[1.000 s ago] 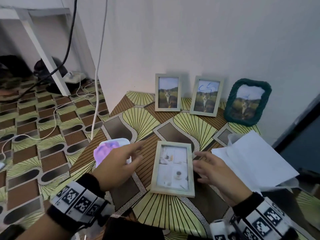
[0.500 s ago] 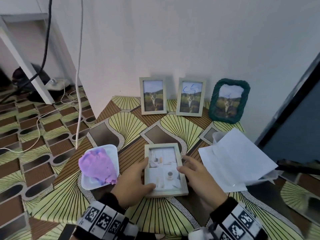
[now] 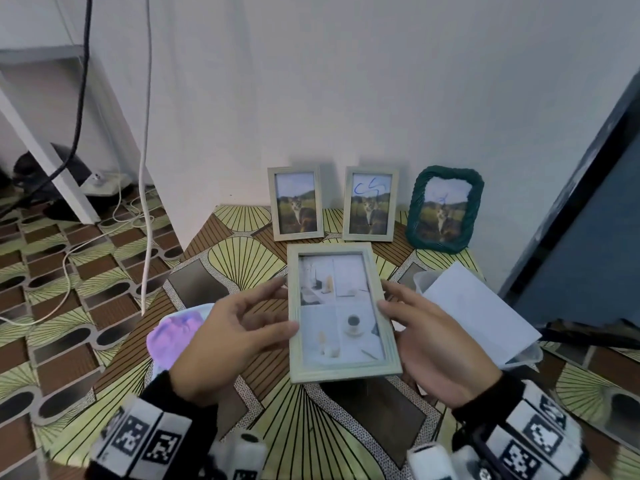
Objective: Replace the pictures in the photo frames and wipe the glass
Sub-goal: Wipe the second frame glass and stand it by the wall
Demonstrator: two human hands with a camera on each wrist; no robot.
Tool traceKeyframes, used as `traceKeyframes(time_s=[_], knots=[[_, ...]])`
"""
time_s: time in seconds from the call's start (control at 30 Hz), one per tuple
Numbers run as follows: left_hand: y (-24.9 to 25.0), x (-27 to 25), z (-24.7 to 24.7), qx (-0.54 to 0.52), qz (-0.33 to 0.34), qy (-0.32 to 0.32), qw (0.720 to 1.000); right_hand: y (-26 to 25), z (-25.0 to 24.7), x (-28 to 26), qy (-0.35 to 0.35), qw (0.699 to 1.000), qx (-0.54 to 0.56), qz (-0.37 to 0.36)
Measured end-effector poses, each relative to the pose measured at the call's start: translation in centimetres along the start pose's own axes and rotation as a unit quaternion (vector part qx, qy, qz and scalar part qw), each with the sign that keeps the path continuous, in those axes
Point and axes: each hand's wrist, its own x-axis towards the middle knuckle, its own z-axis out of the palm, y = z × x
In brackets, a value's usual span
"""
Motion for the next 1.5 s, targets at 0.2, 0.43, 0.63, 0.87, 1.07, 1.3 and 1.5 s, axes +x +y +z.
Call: traceKeyframes(time_s=[0.2,0.43,0.63,0.87,1.07,1.3,1.5], knots=[[2.2,-0.5,0.2,-0.004,0.022,-0.036,0.999,-2.5,1.5,-1.1,-0.061,0.998,-0.001,0.018],[3.1,0.7,0.0,-0.119,-0.07,-0.057,0.989,-2.9,2.1,-0.7,-0.05,0.996,0.016,0.078],[2.1,1.9,0.1,-0.113,-0.136,-0.03,0.984,-3.0,2.0,0.4,0.015,0.996,-0.004,0.093],[2.1,1.8,-0.2,-0.063,-0.076,-0.043,0.994,-3.1,1.8,1.3,-0.011,0.998,-0.056,0.04],[2.2,1.7,-0.7,0.129,0.057,-0.026,0.99,-2.5,2.7,2.6,-0.052,0.996,-0.069,-0.023],[2.6,3.8,-3.4,0.193,0.093,0.031,0.976,-1.2,5.5,8.4,-0.065,0.99,-0.086,-0.093],[3.8,8.7,-7.2,0.149,0.111,0.076,0.98,0.1,9.7,15.9,-0.068,0.981,-0.144,-0.109]])
